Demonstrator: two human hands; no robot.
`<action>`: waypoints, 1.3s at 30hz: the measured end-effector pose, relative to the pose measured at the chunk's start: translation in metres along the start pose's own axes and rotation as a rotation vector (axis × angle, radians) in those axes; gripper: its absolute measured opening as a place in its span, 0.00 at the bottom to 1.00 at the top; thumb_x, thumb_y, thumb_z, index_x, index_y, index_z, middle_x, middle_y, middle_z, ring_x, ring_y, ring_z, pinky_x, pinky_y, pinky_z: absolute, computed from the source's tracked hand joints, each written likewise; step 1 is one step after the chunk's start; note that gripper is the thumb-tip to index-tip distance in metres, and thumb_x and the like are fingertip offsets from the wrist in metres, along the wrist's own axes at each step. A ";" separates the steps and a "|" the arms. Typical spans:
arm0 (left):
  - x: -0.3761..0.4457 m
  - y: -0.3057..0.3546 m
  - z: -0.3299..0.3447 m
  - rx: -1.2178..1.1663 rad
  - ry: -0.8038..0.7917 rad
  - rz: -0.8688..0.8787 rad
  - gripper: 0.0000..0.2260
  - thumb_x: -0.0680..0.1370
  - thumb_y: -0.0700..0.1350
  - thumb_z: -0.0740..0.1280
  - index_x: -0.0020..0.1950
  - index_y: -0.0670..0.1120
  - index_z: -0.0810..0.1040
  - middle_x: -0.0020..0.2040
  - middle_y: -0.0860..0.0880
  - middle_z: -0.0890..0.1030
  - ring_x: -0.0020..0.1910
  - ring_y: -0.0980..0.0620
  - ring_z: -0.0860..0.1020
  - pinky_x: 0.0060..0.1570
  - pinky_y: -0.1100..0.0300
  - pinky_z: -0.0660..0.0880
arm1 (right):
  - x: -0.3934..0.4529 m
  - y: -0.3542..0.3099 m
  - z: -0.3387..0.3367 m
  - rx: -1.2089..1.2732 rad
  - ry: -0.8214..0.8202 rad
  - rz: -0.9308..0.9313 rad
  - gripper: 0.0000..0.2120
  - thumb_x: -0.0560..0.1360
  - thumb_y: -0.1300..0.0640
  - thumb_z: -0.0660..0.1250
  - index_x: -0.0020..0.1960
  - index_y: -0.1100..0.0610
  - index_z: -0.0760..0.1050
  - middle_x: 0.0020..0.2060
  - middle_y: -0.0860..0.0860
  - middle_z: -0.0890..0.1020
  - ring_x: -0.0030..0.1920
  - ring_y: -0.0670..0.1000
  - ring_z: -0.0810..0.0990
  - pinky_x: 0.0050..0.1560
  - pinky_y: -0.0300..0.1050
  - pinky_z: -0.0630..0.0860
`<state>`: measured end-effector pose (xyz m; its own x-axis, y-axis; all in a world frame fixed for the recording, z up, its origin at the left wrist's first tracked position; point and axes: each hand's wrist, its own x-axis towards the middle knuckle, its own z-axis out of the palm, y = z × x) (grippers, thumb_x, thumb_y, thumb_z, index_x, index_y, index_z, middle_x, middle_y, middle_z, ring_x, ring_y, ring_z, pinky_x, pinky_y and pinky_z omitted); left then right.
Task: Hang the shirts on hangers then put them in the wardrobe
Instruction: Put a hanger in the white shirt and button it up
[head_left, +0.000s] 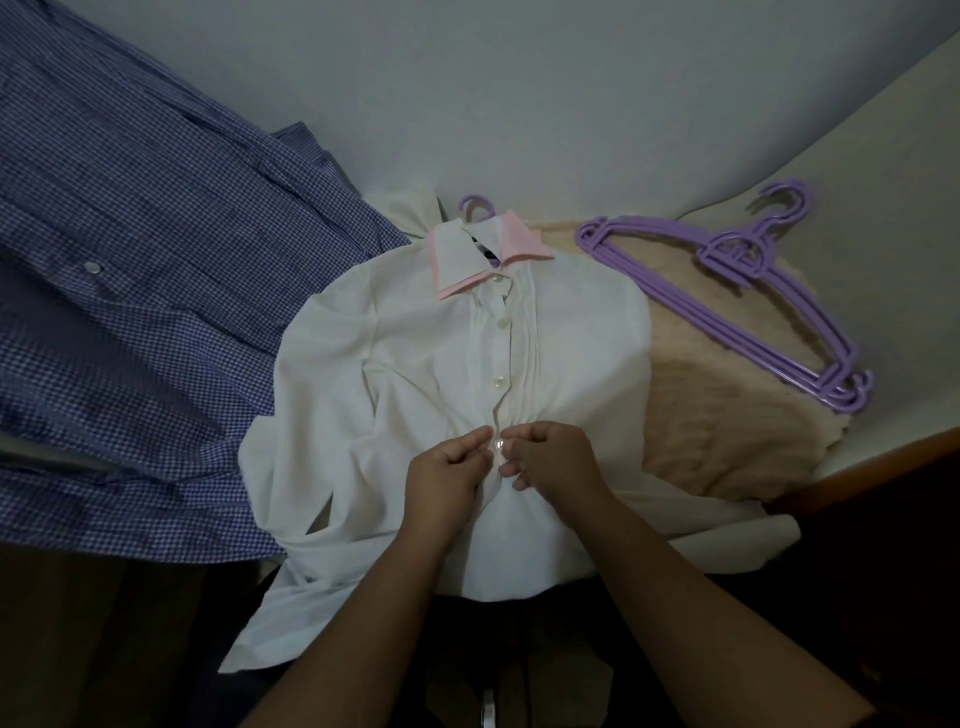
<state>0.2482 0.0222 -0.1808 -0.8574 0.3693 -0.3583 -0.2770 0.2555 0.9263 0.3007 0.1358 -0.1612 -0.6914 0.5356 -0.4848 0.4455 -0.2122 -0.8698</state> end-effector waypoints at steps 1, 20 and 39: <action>0.001 0.000 0.001 0.004 0.010 0.010 0.12 0.76 0.37 0.68 0.57 0.48 0.83 0.52 0.53 0.84 0.53 0.60 0.80 0.62 0.59 0.74 | 0.000 -0.001 0.000 0.010 0.007 0.009 0.04 0.74 0.68 0.66 0.45 0.62 0.78 0.31 0.54 0.80 0.29 0.49 0.78 0.28 0.37 0.74; 0.008 0.014 0.012 -0.300 -0.093 -0.037 0.12 0.72 0.31 0.71 0.50 0.46 0.81 0.44 0.47 0.86 0.47 0.52 0.84 0.53 0.61 0.78 | 0.000 -0.018 -0.019 0.021 -0.041 0.014 0.07 0.75 0.64 0.64 0.41 0.59 0.79 0.31 0.57 0.81 0.28 0.48 0.77 0.30 0.35 0.76; 0.011 0.027 0.002 -0.220 -0.115 0.001 0.11 0.73 0.37 0.73 0.54 0.45 0.82 0.46 0.46 0.86 0.49 0.50 0.84 0.53 0.58 0.78 | 0.008 -0.021 -0.015 -0.032 0.007 -0.151 0.08 0.68 0.69 0.69 0.33 0.61 0.75 0.26 0.52 0.79 0.26 0.47 0.80 0.30 0.37 0.76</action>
<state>0.2320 0.0349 -0.1598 -0.8061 0.4722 -0.3568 -0.3749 0.0590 0.9252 0.2947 0.1569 -0.1454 -0.7476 0.5655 -0.3482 0.3552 -0.1026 -0.9291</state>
